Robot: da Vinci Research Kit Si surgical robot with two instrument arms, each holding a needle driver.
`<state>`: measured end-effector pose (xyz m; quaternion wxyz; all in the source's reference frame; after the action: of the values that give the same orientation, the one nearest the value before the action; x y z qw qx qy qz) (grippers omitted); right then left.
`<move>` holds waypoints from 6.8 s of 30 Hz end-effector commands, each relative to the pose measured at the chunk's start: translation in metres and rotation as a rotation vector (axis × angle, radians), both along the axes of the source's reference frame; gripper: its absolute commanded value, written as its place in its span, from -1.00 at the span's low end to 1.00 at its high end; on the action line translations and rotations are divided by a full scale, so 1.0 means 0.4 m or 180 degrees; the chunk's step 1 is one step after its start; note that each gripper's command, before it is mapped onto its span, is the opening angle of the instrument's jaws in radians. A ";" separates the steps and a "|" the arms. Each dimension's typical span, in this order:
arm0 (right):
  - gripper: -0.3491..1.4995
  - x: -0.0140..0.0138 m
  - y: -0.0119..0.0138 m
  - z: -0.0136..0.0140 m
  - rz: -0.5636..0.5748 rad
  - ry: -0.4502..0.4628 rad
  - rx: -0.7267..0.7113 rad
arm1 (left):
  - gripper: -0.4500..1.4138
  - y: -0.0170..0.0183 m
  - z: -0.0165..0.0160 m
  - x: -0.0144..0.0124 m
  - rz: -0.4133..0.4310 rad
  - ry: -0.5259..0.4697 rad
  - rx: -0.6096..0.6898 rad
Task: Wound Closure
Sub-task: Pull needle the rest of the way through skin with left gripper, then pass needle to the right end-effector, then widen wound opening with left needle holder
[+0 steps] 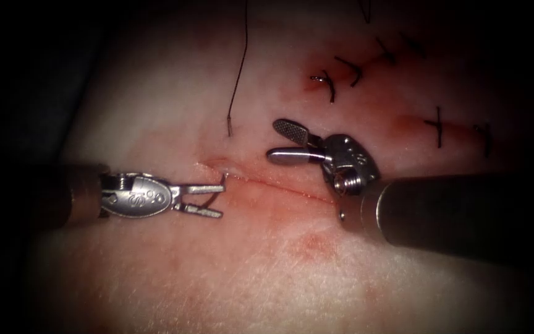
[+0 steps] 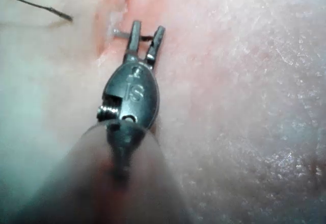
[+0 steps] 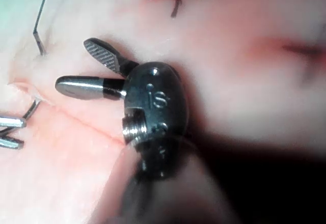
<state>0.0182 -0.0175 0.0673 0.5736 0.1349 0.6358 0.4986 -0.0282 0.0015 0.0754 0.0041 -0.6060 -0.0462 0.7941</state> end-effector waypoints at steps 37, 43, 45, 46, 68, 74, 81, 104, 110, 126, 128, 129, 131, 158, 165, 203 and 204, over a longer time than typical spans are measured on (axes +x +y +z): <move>-0.66 0.0027 -0.0024 0.0010 -0.0173 -0.0106 0.0091 | -1.00 0.0016 -0.0217 0.0027 0.0319 -0.0443 0.2769; -0.75 0.0029 -0.0028 0.0010 -0.0219 -0.0136 0.0127 | -1.00 0.0018 -0.0270 0.0033 0.0327 -0.0450 0.2684; -0.75 0.0029 -0.0028 0.0009 -0.0219 -0.0135 0.0128 | -1.00 0.0030 -0.0282 0.0034 0.0328 -0.0462 0.2396; -0.75 0.0029 -0.0028 0.0009 -0.0219 -0.0135 0.0128 | -1.00 0.0038 -0.0290 0.0036 0.0313 -0.0516 0.2140; -0.82 0.0032 -0.0032 0.0004 -0.0205 -0.0187 0.0153 | -1.00 0.0165 -0.0397 0.0054 -0.0096 -0.0835 0.0182; -0.86 0.0033 -0.0034 0.0002 -0.0192 -0.0201 0.0159 | -1.00 0.0199 -0.0411 0.0051 -0.0165 -0.0839 0.0168; -0.89 0.0033 -0.0037 0.0000 -0.0206 -0.0224 0.0171 | -1.00 0.0216 -0.0415 0.0033 -0.0202 -0.0795 0.0150; -0.33 0.0045 -0.0025 -0.0120 -0.0300 -0.0095 0.0402 | -1.00 0.0057 -0.0239 -0.0036 -0.0333 -0.0437 -0.0200; 0.31 0.0057 -0.0032 -0.0129 -0.0442 0.0089 0.0693 | -1.00 0.0025 -0.0209 -0.0054 -0.0240 -0.0272 -0.0503; 0.72 0.0105 -0.0035 -0.0139 -0.0489 0.0626 0.1446 | -1.00 -0.0002 -0.0190 -0.0074 -0.0075 -0.0169 -0.1258; 0.71 0.0114 -0.0037 -0.0142 -0.0513 0.0616 0.1477 | -1.00 -0.0002 -0.0189 -0.0075 -0.0076 -0.0152 -0.1278; 0.71 0.0118 -0.0037 -0.0143 -0.0528 0.0598 0.1488 | -1.00 -0.0002 -0.0188 -0.0075 -0.0075 -0.0138 -0.1296; 0.71 0.0130 -0.0037 -0.0145 -0.0545 0.0575 0.1525 | -1.00 -0.0002 -0.0188 -0.0078 -0.0065 -0.0096 -0.1348; 0.58 0.0198 0.0001 -0.0169 -0.0560 0.0465 0.1709 | -1.00 -0.0020 -0.0183 -0.0105 0.0017 0.0123 -0.1397; 0.52 0.0206 0.0005 -0.0169 -0.0533 0.0430 0.1704 | -1.00 -0.0020 -0.0182 -0.0110 0.0023 0.0153 -0.1392; -1.00 0.0171 0.0044 -0.0144 -0.0334 0.0061 0.1669 | 0.55 -0.0017 -0.0200 -0.0107 -0.0268 0.0170 -0.0545; -1.00 0.0161 0.0054 -0.0141 -0.0242 0.0062 0.1641 | 0.70 -0.0014 -0.0205 -0.0101 -0.0305 0.0160 -0.0411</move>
<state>0.0241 -0.0154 0.0609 0.5348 0.3095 0.4844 0.6193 -0.0317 0.0011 0.0667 0.0046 -0.5857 0.0340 0.8098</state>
